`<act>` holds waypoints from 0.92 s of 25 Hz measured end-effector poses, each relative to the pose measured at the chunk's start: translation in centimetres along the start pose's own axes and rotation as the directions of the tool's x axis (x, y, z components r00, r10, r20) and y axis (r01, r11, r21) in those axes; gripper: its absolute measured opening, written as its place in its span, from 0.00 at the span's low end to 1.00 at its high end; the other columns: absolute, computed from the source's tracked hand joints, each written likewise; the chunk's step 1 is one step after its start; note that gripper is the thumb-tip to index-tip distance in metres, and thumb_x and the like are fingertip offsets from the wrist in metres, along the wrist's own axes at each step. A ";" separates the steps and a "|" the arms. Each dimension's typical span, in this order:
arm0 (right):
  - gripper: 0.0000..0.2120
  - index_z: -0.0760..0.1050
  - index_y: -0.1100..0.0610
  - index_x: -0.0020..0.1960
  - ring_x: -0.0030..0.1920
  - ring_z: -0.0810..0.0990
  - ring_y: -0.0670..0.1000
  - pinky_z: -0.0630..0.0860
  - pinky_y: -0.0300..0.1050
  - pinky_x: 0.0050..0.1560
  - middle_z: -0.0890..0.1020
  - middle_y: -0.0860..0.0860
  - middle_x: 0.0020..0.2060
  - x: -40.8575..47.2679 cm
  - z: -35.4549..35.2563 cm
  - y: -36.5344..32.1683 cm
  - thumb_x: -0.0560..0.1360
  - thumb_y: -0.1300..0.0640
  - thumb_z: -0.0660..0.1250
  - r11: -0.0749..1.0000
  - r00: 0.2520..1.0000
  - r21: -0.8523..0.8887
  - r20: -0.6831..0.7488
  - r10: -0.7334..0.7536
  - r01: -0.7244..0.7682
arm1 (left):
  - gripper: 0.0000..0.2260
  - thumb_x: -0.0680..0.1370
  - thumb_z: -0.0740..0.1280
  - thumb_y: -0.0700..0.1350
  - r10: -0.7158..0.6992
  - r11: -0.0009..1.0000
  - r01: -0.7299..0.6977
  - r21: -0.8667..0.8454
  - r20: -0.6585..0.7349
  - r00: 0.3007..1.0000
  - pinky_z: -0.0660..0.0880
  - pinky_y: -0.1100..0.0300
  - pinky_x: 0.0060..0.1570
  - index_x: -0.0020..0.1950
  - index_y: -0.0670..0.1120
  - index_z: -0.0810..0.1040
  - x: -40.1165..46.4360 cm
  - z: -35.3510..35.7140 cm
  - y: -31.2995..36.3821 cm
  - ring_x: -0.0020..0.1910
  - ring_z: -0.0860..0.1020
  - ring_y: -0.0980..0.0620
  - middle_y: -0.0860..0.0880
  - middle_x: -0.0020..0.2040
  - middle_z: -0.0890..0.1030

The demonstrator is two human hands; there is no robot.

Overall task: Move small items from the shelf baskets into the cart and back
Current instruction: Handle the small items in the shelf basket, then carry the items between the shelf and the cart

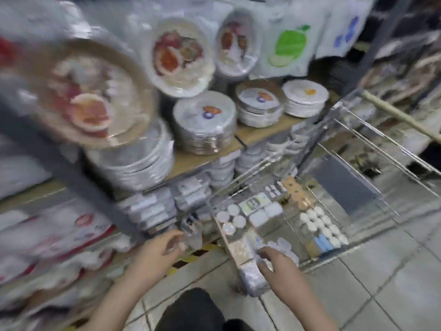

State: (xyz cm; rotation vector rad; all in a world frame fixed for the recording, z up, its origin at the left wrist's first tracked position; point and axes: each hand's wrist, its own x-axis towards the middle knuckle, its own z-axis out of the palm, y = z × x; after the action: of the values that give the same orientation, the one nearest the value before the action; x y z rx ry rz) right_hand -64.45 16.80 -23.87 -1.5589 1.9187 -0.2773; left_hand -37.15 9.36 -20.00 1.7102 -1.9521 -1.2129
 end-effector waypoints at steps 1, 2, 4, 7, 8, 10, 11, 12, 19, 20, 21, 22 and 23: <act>0.14 0.72 0.51 0.64 0.60 0.75 0.46 0.69 0.39 0.57 0.77 0.45 0.60 -0.1 0.2 -1.5 0.79 0.53 0.60 0.998 0.998 -0.003 0.019 -0.056 0.056 | 0.09 0.78 0.67 0.45 -0.040 0.999 0.038 -0.032 -0.065 0.997 0.71 0.71 0.51 0.53 0.58 0.73 -2.2 -1.2 -1.3 0.54 0.77 0.58 0.56 0.53 0.79; 0.13 0.72 0.51 0.63 0.58 0.75 0.46 0.70 0.38 0.55 0.78 0.45 0.58 -0.1 0.6 -3.6 0.79 0.53 0.60 0.993 0.992 -0.005 0.049 -0.116 0.116 | 0.09 0.78 0.66 0.44 -0.089 0.995 0.081 -0.062 -0.134 0.987 0.69 0.73 0.49 0.55 0.56 0.74 -4.7 -2.4 -2.7 0.53 0.76 0.59 0.56 0.52 0.78; 0.12 0.72 0.49 0.62 0.52 0.77 0.44 0.72 0.36 0.49 0.78 0.43 0.51 -0.1 1.7 -7.9 0.79 0.53 0.60 0.968 0.961 -0.021 0.130 -0.245 0.250 | 0.11 0.78 0.66 0.44 -0.188 0.977 0.154 -0.144 -0.261 0.947 0.70 0.69 0.51 0.59 0.52 0.75 -9.1 -4.3 -5.4 0.54 0.76 0.58 0.57 0.54 0.77; 0.15 0.71 0.49 0.65 0.53 0.77 0.43 0.72 0.34 0.50 0.78 0.43 0.55 -0.9 5.2 -15.8 0.79 0.53 0.61 0.890 0.866 -0.042 0.255 -0.430 0.454 | 0.10 0.77 0.67 0.43 -0.369 0.919 0.257 -0.299 -0.425 0.827 0.71 0.63 0.53 0.58 0.51 0.75 -16.7 -6.7 -9.7 0.54 0.77 0.55 0.54 0.52 0.79; 0.15 0.71 0.50 0.66 0.57 0.76 0.44 0.72 0.36 0.54 0.78 0.45 0.59 -1.4 6.8 -18.4 0.79 0.53 0.61 0.859 0.828 -0.046 0.299 -0.475 0.509 | 0.10 0.77 0.67 0.43 -0.432 0.889 0.284 -0.358 -0.458 0.777 0.71 0.61 0.54 0.58 0.50 0.75 -19.4 -7.4 -11.2 0.54 0.77 0.54 0.53 0.52 0.80; 0.15 0.71 0.51 0.66 0.61 0.75 0.46 0.71 0.38 0.58 0.77 0.46 0.62 -3.2 10.6 -24.2 0.80 0.52 0.61 0.788 0.737 -0.039 0.385 -0.556 0.615 | 0.11 0.77 0.67 0.43 -0.533 0.834 0.322 -0.448 -0.507 0.677 0.72 0.58 0.57 0.60 0.49 0.75 -25.4 -8.8 -14.4 0.55 0.77 0.52 0.51 0.53 0.80; 0.16 0.71 0.51 0.66 0.62 0.74 0.46 0.70 0.39 0.58 0.77 0.46 0.62 -4.3 12.5 -27.0 0.80 0.52 0.60 0.748 0.685 -0.025 0.422 -0.594 0.663 | 0.11 0.77 0.67 0.44 -0.573 0.811 0.345 -0.473 -0.521 0.633 0.72 0.57 0.58 0.59 0.50 0.75 -28.5 -9.5 -16.0 0.56 0.77 0.53 0.52 0.53 0.80; 0.16 0.72 0.51 0.66 0.62 0.75 0.47 0.71 0.40 0.59 0.77 0.47 0.62 -5.8 14.8 -30.1 0.79 0.52 0.61 0.708 0.633 -0.005 0.453 -0.628 0.706 | 0.10 0.77 0.67 0.44 -0.610 0.787 0.371 -0.493 -0.534 0.585 0.72 0.58 0.57 0.58 0.51 0.74 -32.1 -10.3 -17.7 0.55 0.78 0.53 0.52 0.52 0.80; 0.14 0.72 0.51 0.64 0.61 0.75 0.46 0.69 0.39 0.57 0.77 0.46 0.60 -14.9 26.2 -45.7 0.80 0.52 0.61 0.548 0.405 0.142 0.528 -0.746 0.824 | 0.09 0.77 0.67 0.44 -0.726 0.686 0.437 -0.582 -0.587 0.358 0.72 0.58 0.55 0.56 0.50 0.74 -47.0 -15.6 -26.8 0.55 0.78 0.52 0.51 0.52 0.80; 0.14 0.73 0.51 0.64 0.60 0.75 0.46 0.70 0.39 0.56 0.77 0.45 0.60 -15.6 27.2 -47.2 0.80 0.52 0.60 0.532 0.388 0.145 0.531 -0.753 0.835 | 0.09 0.77 0.67 0.44 -0.734 0.677 0.431 -0.597 -0.589 0.337 0.72 0.57 0.56 0.57 0.51 0.74 -47.9 -16.6 -28.0 0.55 0.78 0.52 0.51 0.53 0.80; 0.14 0.73 0.50 0.64 0.59 0.75 0.45 0.70 0.38 0.56 0.77 0.45 0.60 -16.1 28.2 -48.3 0.80 0.51 0.61 0.526 0.383 0.136 0.539 -0.751 0.840 | 0.09 0.78 0.66 0.44 -0.735 0.676 0.422 -0.605 -0.595 0.325 0.72 0.57 0.57 0.57 0.51 0.74 -48.4 -17.5 -29.0 0.55 0.78 0.53 0.51 0.53 0.80; 0.14 0.73 0.50 0.64 0.58 0.75 0.44 0.70 0.37 0.55 0.77 0.44 0.59 -16.4 29.2 -49.3 0.80 0.50 0.61 0.529 0.385 0.129 0.547 -0.744 0.839 | 0.09 0.78 0.66 0.44 -0.733 0.678 0.413 -0.607 -0.598 0.324 0.72 0.58 0.57 0.57 0.51 0.74 -48.9 -18.5 -29.9 0.56 0.78 0.53 0.52 0.53 0.80; 0.14 0.73 0.49 0.64 0.58 0.75 0.43 0.70 0.35 0.54 0.77 0.44 0.59 -16.4 30.0 -50.1 0.79 0.50 0.61 0.541 0.393 0.126 0.555 -0.733 0.832 | 0.09 0.78 0.66 0.45 -0.726 0.686 0.405 -0.604 -0.604 0.329 0.72 0.59 0.57 0.58 0.51 0.74 -48.9 -19.4 -30.7 0.56 0.77 0.54 0.52 0.54 0.80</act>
State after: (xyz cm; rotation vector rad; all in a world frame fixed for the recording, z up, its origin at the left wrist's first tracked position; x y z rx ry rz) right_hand -5.13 25.21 -14.57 -2.2911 0.6253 -0.0173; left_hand 9.88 47.78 -15.39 2.2498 -0.4886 -0.5905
